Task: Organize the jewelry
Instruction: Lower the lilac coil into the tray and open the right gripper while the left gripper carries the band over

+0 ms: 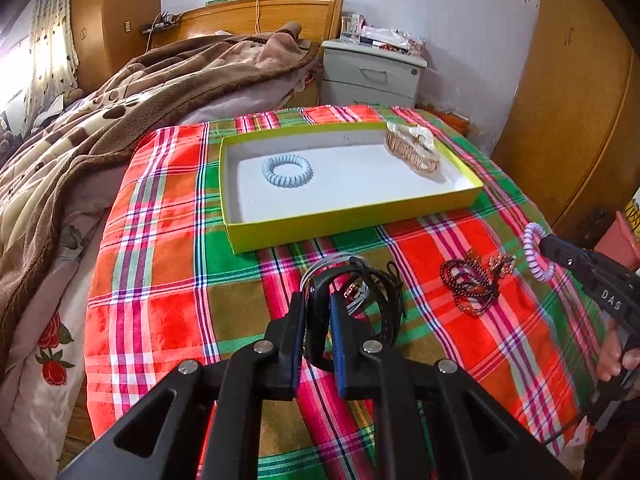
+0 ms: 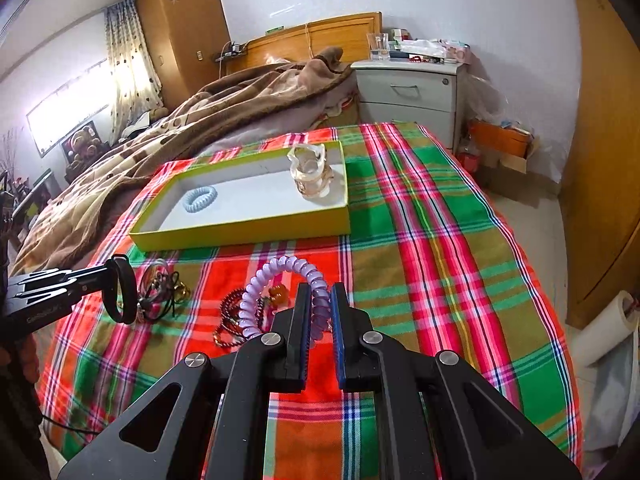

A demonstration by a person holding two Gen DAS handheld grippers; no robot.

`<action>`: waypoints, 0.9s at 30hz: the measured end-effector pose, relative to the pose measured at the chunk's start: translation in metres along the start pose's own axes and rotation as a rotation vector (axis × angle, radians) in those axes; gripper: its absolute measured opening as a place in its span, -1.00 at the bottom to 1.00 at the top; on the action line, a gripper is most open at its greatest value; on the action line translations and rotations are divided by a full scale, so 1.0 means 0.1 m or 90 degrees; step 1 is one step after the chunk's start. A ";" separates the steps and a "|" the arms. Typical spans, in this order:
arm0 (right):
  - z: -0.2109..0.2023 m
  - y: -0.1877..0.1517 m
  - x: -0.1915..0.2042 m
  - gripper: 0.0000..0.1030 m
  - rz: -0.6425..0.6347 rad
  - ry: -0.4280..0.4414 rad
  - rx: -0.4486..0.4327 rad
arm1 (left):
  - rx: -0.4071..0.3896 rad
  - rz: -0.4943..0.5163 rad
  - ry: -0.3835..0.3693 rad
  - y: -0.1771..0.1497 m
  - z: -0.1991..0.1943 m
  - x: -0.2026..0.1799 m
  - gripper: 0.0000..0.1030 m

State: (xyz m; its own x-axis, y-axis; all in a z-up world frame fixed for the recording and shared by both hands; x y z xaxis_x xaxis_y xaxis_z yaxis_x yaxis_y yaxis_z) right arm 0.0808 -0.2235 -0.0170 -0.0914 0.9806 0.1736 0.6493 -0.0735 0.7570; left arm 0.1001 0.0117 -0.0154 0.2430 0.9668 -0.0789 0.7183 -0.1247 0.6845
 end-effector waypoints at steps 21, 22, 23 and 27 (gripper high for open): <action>0.47 0.75 0.41 -0.81 -0.031 0.033 -0.007 | -0.036 -0.052 0.004 0.58 0.07 0.40 -0.75; 0.50 0.77 0.42 -0.81 -0.031 0.034 -0.004 | -0.036 -0.055 0.002 0.62 0.09 0.42 -0.75; 0.56 0.80 0.43 -0.81 -0.029 0.033 0.000 | -0.037 -0.055 0.000 0.65 0.11 0.43 -0.75; 0.78 0.90 0.48 -0.81 -0.026 0.038 0.018 | -0.032 -0.064 0.000 0.78 0.24 0.50 -0.75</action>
State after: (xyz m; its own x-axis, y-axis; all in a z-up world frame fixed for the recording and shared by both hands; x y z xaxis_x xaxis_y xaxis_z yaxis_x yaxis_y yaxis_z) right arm 0.1933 -0.1689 0.0101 -0.1628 0.9701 0.1802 0.6654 -0.0269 0.7460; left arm 0.1841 0.0450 0.0162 0.1711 0.9738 -0.1496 0.7058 -0.0152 0.7083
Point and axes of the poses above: each gripper's, at about its wrist camera, not at the fingertips, and z roughly the way its jaws point, x to its left, y to its top, the point moved 4 cm from there along z, roughly the way its jaws point, and after that the axes turned 4 degrees about -x, right-handed, at the moved point
